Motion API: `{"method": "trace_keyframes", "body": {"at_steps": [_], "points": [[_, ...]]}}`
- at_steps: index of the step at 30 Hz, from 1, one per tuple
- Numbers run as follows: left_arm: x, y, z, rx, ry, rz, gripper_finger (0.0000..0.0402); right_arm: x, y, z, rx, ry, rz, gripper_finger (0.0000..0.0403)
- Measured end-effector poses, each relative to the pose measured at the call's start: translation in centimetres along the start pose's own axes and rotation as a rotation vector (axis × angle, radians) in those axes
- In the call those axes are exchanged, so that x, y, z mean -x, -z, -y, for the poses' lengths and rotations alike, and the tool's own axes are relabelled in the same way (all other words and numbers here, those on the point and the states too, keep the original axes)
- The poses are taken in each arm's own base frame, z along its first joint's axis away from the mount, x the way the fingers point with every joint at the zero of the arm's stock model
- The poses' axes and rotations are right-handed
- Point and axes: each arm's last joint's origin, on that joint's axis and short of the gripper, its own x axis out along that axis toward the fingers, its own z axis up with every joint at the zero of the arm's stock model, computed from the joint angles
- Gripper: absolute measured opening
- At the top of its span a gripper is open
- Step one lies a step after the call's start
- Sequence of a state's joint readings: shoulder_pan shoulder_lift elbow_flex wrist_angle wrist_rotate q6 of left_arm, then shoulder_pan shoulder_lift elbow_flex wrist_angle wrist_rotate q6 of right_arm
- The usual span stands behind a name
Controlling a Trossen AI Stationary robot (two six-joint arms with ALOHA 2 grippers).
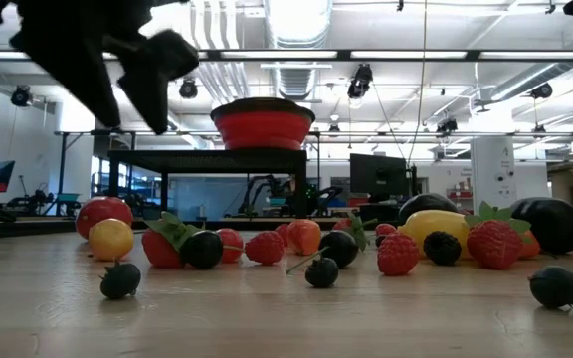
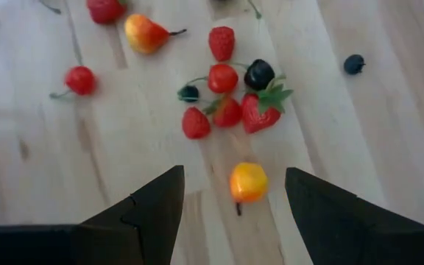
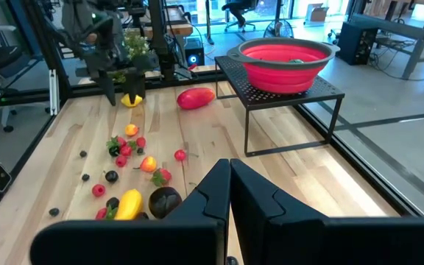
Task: Pick & Place Fruit
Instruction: Put the orange pear into the red gray strainer bowl on the shelf
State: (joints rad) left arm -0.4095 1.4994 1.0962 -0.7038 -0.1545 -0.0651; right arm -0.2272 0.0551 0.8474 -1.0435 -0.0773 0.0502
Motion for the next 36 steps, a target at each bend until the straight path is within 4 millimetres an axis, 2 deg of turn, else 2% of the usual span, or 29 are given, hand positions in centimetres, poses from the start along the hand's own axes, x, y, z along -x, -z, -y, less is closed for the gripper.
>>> {"method": "trace_keyframes", "body": {"at_steps": [8, 18, 36], "points": [[-2.5, 1.7, 0.4, -0.002, 0.05, 0.036, 0.0241, 0.0, 0.0, 0.0, 0.0, 0.0, 0.0, 0.0008], [-4.6, 3.7, 0.7, -0.007, 0.071, 0.076, 0.0241, 0.0, 0.0, 0.0, 0.0, 0.0, 0.0, 0.0008], [-7.2, 6.8, 0.9, -0.104, 0.062, 0.175, 0.0241, 0.0, 0.0, 0.0, 0.0, 0.0, 0.0, 0.0008]]}}
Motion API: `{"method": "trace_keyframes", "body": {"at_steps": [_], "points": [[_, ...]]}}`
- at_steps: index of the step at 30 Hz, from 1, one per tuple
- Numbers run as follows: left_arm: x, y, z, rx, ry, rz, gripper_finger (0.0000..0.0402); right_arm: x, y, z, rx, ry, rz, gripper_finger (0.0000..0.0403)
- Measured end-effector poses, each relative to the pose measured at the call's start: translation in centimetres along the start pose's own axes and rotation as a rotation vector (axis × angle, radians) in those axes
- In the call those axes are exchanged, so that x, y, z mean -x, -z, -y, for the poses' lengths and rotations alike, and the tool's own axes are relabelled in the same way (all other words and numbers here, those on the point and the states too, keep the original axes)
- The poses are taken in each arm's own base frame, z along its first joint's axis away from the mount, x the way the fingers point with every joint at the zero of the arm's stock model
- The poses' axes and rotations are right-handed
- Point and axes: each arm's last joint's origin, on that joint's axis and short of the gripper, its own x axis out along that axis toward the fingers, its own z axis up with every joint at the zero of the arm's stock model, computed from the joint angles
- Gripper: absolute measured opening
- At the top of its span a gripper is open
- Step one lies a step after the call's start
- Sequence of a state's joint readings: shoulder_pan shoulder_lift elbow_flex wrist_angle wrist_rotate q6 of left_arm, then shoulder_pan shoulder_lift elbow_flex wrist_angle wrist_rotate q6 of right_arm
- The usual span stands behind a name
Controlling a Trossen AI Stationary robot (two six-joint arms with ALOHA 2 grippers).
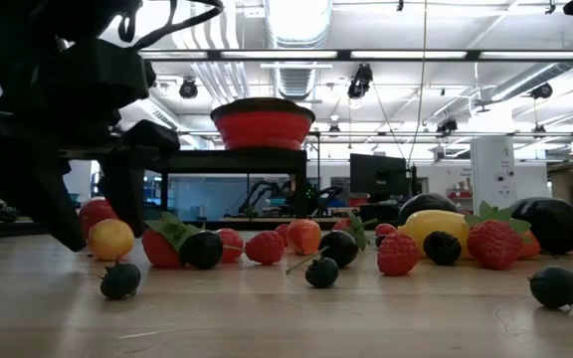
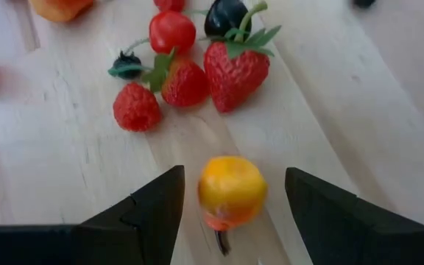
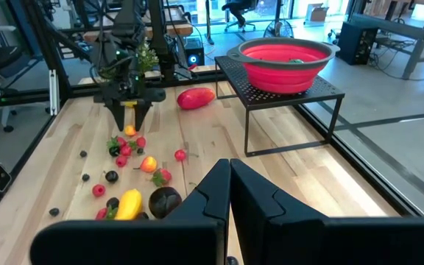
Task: Pick & Place Fruit
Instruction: Put the orange pear into the red gray strainer bowl on the shelf
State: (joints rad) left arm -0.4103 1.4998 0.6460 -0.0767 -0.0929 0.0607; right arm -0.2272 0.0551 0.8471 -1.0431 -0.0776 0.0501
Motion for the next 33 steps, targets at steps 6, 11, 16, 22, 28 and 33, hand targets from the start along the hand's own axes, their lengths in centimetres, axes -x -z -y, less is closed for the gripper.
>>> {"method": "trace_keyframes", "body": {"at_steps": [6, 11, 16, 22, 28, 33], "points": [[-0.3, 0.8, 0.1, -0.039, -0.004, 0.012, 0.0241, 0.0, 0.0, 0.0, 0.0, 0.0, 0.0, 0.0008], [-0.5, 1.2, 0.0, -0.057, -0.007, 0.03, 0.0241, 0.0, 0.0, 0.0, -0.001, 0.0, 0.0, 0.0008], [-1.1, 1.5, 0.1, -0.055, -0.005, 0.047, 0.0241, 0.0, 0.0, 0.0, 0.0, 0.0, 0.0, 0.0008], [-2.3, 1.3, 0.2, -0.051, -0.004, 0.089, 0.0241, 0.0, 0.0, 0.0, 0.0, 0.0, 0.0, 0.0008], [-2.2, 1.3, 0.2, -0.025, 0.008, 0.082, 0.0225, 0.0, 0.0, 0.0, -0.002, 0.0, 0.0, 0.0008], [-2.2, 1.4, 0.2, -0.021, 0.012, 0.072, 0.0205, 0.0, 0.0, 0.0, -0.002, 0.0, 0.0, 0.0008]]}}
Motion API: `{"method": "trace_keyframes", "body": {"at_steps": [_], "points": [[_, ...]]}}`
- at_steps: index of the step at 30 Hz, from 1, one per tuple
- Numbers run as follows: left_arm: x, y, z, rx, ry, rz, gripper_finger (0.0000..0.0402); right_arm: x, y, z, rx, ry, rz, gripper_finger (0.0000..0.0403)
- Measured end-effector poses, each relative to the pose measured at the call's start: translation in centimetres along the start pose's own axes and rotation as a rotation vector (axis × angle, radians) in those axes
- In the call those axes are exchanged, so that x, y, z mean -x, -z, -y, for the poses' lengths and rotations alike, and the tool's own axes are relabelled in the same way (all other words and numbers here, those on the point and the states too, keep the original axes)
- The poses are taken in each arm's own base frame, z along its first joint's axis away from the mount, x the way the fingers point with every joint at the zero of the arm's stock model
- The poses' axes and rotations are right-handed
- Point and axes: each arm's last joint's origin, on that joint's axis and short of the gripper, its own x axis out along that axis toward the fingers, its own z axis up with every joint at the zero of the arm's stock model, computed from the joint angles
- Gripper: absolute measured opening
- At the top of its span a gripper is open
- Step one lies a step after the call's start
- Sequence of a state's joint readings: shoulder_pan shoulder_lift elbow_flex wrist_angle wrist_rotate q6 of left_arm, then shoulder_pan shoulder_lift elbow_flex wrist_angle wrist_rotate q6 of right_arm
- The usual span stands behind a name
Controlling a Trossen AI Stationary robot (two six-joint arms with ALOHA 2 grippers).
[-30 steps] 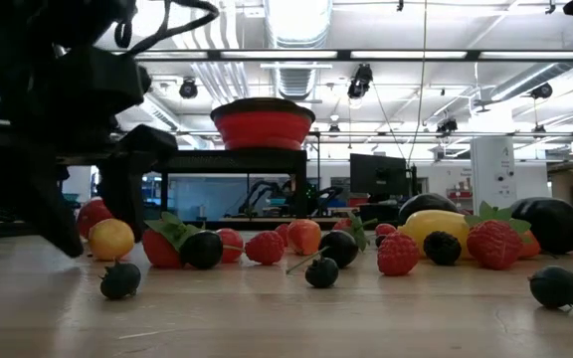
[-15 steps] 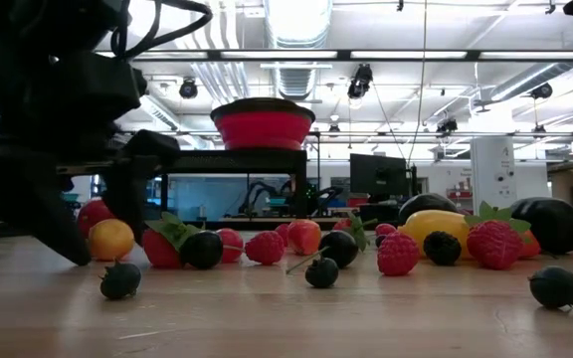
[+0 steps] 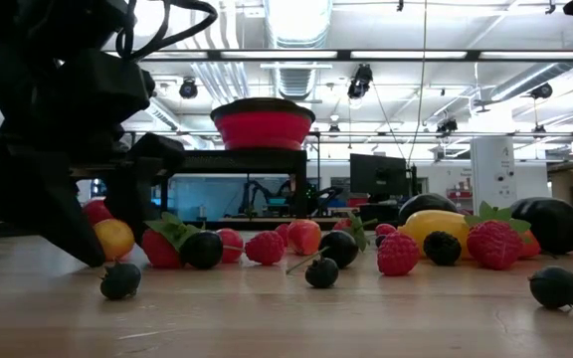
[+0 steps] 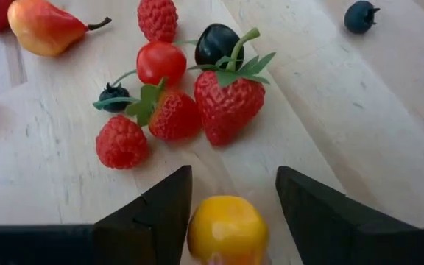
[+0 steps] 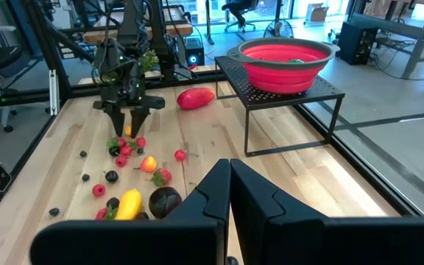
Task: Pick & Place Fruit
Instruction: Put the orange pear into the red gray strainer bowl on the shelf
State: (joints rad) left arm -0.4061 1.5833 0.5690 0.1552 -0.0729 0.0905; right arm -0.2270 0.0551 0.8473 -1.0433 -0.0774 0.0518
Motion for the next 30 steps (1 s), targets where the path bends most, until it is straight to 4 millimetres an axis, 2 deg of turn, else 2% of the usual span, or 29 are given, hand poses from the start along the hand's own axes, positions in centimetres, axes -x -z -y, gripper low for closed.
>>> {"method": "trace_keyframes", "body": {"at_steps": [17, 26, 30], "points": [[0.1, 0.8, -0.1, 0.044, -0.03, -0.082, 0.0197, 0.0, 0.0, 0.0, 0.002, 0.0, 0.0, 0.0008], [0.1, 0.5, -0.2, 0.09, -0.043, -0.046, 0.0148, 0.0, 0.0, 0.0, 0.002, 0.0, 0.0, 0.0008], [0.4, -0.5, -0.4, 0.087, -0.059, -0.016, 0.0129, 0.0, 0.0, 0.0, 0.002, 0.0, 0.0, 0.0008]]}}
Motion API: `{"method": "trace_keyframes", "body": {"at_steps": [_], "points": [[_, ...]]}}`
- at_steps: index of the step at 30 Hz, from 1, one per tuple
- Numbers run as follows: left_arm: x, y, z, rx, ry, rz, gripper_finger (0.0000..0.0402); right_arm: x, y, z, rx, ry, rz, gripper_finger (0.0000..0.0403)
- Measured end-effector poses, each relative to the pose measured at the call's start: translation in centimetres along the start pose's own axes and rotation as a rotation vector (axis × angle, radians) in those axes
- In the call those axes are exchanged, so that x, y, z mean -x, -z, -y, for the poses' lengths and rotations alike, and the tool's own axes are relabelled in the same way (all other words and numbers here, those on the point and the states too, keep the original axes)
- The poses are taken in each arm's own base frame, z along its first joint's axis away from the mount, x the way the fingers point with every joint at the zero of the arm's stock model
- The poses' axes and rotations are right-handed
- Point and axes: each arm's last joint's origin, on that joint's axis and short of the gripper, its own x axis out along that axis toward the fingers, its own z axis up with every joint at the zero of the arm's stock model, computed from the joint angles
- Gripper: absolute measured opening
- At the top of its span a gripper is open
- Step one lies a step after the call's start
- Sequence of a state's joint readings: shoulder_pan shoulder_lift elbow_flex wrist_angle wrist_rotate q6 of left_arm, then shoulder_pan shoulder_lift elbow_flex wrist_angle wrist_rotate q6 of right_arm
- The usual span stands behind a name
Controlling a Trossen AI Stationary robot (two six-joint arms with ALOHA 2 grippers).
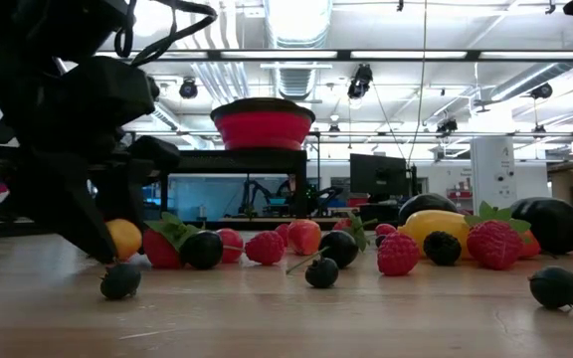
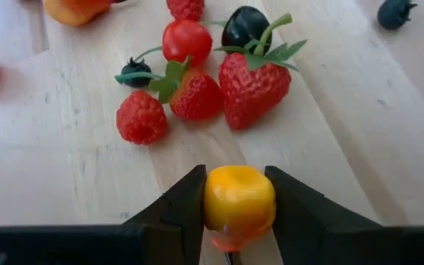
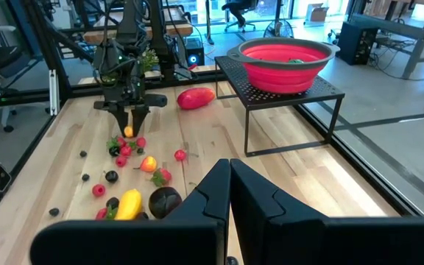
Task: Pick & Place Fruit
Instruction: Put the orange pear into the red gray strainer bowl on the shelf
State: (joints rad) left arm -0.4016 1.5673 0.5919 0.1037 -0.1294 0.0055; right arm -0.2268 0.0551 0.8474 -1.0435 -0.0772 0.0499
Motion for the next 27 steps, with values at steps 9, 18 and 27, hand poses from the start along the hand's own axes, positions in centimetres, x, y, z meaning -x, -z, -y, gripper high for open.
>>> {"method": "trace_keyframes", "body": {"at_steps": [9, 18, 27], "points": [[4.3, -6.8, -2.9, 0.091, -0.343, 0.217, 0.0131, 0.0, 0.0, 0.0, 0.0, 0.0, 0.0, 0.0008], [12.5, -13.3, -9.1, 0.177, -0.655, 0.472, 0.013, 0.0, 0.0, 0.0, 0.0, 0.0, 0.0, 0.0008], [17.2, -14.0, -16.4, 0.341, -0.881, 0.549, 0.0128, 0.0, 0.0, 0.0, 0.0, 0.0, 0.0, 0.0008]]}}
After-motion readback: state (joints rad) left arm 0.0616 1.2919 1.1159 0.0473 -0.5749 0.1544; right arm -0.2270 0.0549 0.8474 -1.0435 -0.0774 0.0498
